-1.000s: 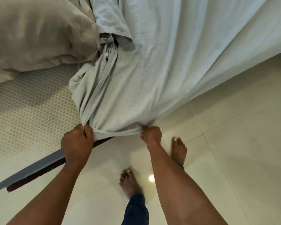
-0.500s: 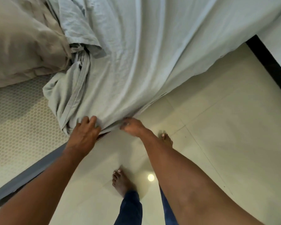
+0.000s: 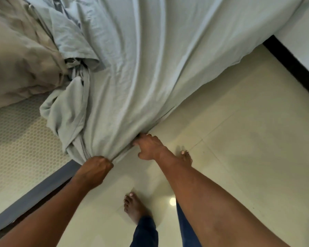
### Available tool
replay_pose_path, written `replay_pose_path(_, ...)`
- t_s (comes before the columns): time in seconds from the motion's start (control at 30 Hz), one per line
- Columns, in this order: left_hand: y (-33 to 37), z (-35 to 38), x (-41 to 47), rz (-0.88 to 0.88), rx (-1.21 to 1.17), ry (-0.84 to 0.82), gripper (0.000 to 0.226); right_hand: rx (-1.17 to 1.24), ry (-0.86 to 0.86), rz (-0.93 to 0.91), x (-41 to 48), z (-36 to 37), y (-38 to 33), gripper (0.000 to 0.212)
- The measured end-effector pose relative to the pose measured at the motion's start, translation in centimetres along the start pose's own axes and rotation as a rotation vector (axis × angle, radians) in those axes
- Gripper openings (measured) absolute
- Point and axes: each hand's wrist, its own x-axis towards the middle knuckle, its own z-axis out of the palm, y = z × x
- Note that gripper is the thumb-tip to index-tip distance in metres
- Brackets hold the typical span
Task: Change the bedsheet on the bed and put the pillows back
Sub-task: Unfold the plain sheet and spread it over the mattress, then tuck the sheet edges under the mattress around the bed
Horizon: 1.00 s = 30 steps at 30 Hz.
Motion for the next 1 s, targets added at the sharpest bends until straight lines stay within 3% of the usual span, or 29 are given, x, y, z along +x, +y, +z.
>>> replay_pose_path(0.1,-0.4,2.8,-0.3,-0.071,-0.029,-0.144,0.037,-0.111,-0.272,0.082,1.1,3.7,0.0,0.076)
replay_pose_path(0.17,-0.6,1.9,0.5,-0.114,-0.007,-0.152,0.038,-0.019,-0.357,0.152,0.9,4.8,0.0,0.081)
replay_pose_path(0.27,-0.8,-1.4,2.4,-0.112,-0.055,-0.162,0.036,0.190,-0.185,0.180,-0.3,3.6,-0.5,0.075)
replay_pose_path(0.37,0.0,-7.3,2.5,-0.108,-0.337,0.029,0.017,0.188,-0.068,0.205,-1.8,-0.6,-1.2,0.053)
replay_pose_path(0.43,0.5,-11.4,1.9,-0.245,-0.438,0.035,0.023,0.203,-0.024,0.206,-3.1,-4.4,-2.0,0.044)
replay_pose_path(0.57,0.4,-17.9,-0.3,-0.347,-0.442,0.073,0.026,0.188,0.062,0.160,-5.4,-12.2,-4.7,0.044)
replay_pose_path(0.77,-0.2,-23.6,-7.6,-0.493,-0.484,0.208,0.024,0.120,0.073,0.061,-9.9,-19.3,-11.3,0.047)
replay_pose_path(1.0,1.3,-24.2,-21.2,-0.700,-0.591,0.228,0.023,-0.085,-0.039,-0.072,-15.7,-19.9,-20.7,0.050)
